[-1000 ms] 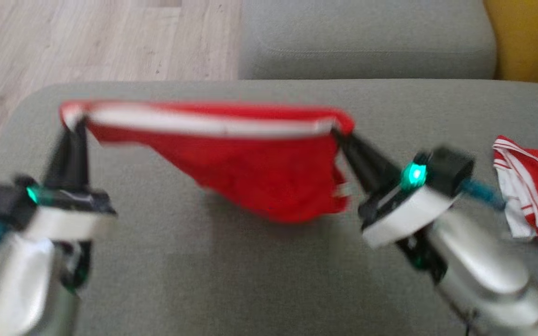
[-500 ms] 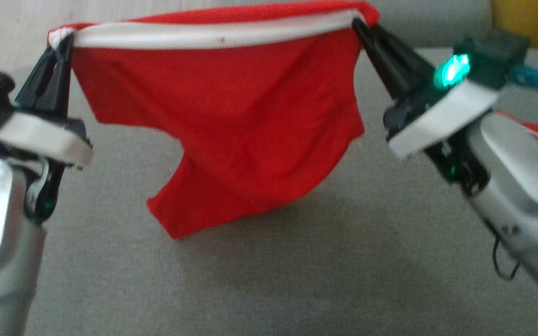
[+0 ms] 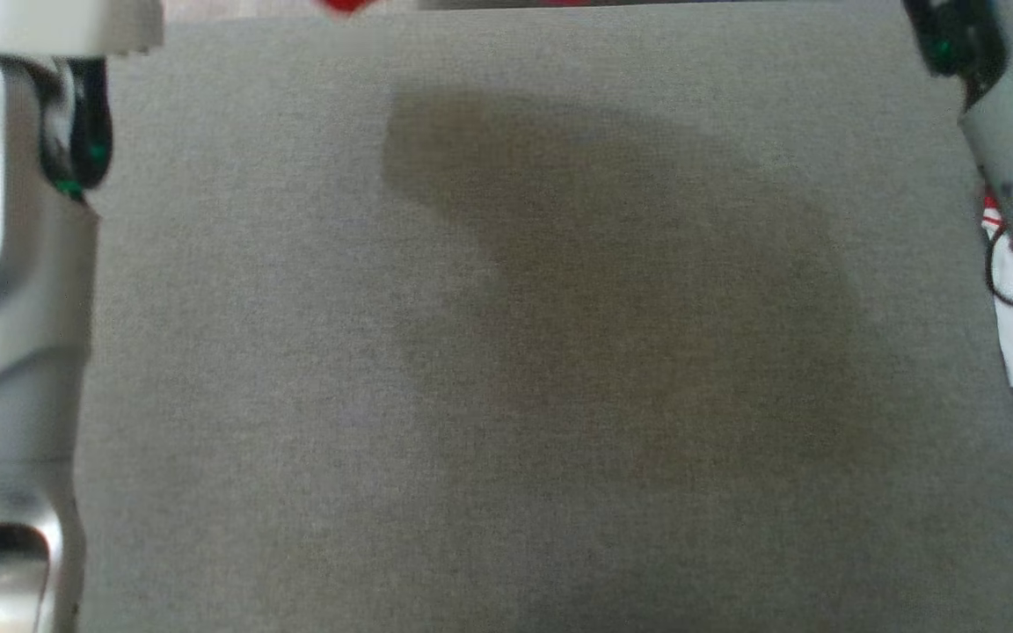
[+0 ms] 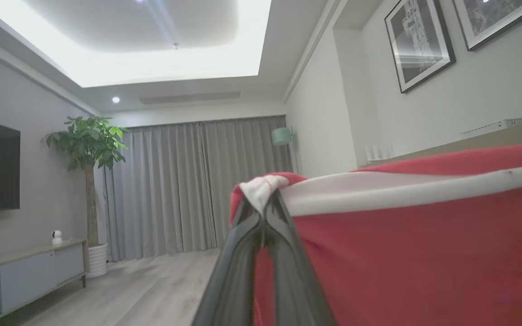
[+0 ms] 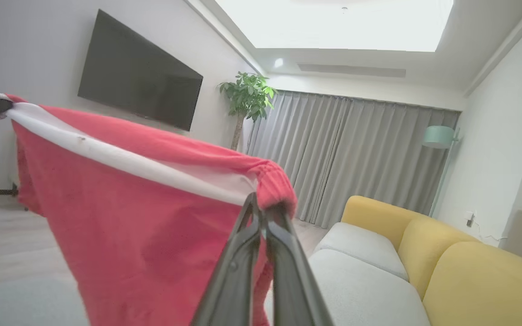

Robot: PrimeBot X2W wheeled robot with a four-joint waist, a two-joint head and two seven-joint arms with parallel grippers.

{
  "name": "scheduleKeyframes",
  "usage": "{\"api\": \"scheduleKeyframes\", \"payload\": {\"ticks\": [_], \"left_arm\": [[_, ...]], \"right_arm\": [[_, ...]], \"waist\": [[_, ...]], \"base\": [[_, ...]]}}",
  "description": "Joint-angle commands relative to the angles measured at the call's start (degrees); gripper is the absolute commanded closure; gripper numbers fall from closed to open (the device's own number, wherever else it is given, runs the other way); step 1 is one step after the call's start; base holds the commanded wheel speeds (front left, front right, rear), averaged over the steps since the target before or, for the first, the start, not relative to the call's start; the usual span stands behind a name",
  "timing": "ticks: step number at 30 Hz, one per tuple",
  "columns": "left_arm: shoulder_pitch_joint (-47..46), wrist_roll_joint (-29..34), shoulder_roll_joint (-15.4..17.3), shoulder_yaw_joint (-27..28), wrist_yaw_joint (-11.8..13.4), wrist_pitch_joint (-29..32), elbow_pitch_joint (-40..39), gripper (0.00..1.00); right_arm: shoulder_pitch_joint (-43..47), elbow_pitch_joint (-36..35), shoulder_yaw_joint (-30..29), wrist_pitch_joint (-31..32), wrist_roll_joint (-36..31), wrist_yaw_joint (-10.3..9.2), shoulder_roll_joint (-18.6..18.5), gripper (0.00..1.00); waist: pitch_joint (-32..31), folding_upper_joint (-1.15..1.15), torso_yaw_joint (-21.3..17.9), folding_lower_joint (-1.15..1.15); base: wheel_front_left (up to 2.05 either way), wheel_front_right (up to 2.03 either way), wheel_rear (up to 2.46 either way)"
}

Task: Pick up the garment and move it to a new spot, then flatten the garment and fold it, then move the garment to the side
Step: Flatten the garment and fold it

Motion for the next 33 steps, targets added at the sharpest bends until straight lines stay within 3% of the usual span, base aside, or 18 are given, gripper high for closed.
{"api": "scheduleKeyframes", "payload": {"ticks": [1,8,13,18,26,33], "left_arm": [[0.73,-0.39,2.37,2.64,0.10,-0.14,-0.83,1.00],[22.12,-2.95,-2.83,6.68,-0.57,-0.21,-0.82,1.00],[38.70,-3.90,-7.88,10.13,-2.00,-0.22,-0.53,1.00],[50.62,-3.96,-11.17,14.20,-2.93,-0.22,-2.30,1.00],[63.00,-3.11,-12.35,15.35,-3.90,-0.22,-2.95,1.00],[61.40,-2.05,-10.94,13.42,-4.00,-0.22,-4.85,1.00]], "right_arm": [[1.67,-1.77,-0.28,-0.30,-0.60,-0.04,0.33,1.00],[20.91,-4.88,6.16,-0.32,2.36,-0.04,-1.14,1.00],[34.26,-9.65,12.14,-0.33,7.85,-0.04,-2.89,1.00],[45.10,-15.48,14.04,-0.33,14.27,-0.04,-4.82,1.00],[57.29,-23.84,13.11,-0.33,18.81,-0.04,-8.27,1.00],[57.96,-25.33,11.66,-0.33,18.53,-0.04,-8.18,1.00]], "waist": [[-0.18,0.00,0.11,-0.01],[-3.06,0.00,0.16,-0.01],[-4.81,0.00,0.07,-0.01],[-7.58,0.00,0.19,-0.01],[-12.03,0.00,0.26,-0.01],[-11.35,0.00,-0.24,-0.01]], "base": [[0.00,0.00,0.00],[0.00,0.00,0.00],[0.00,0.00,0.00],[0.00,0.00,0.00],[0.00,0.00,0.00],[0.00,0.00,0.00]]}}
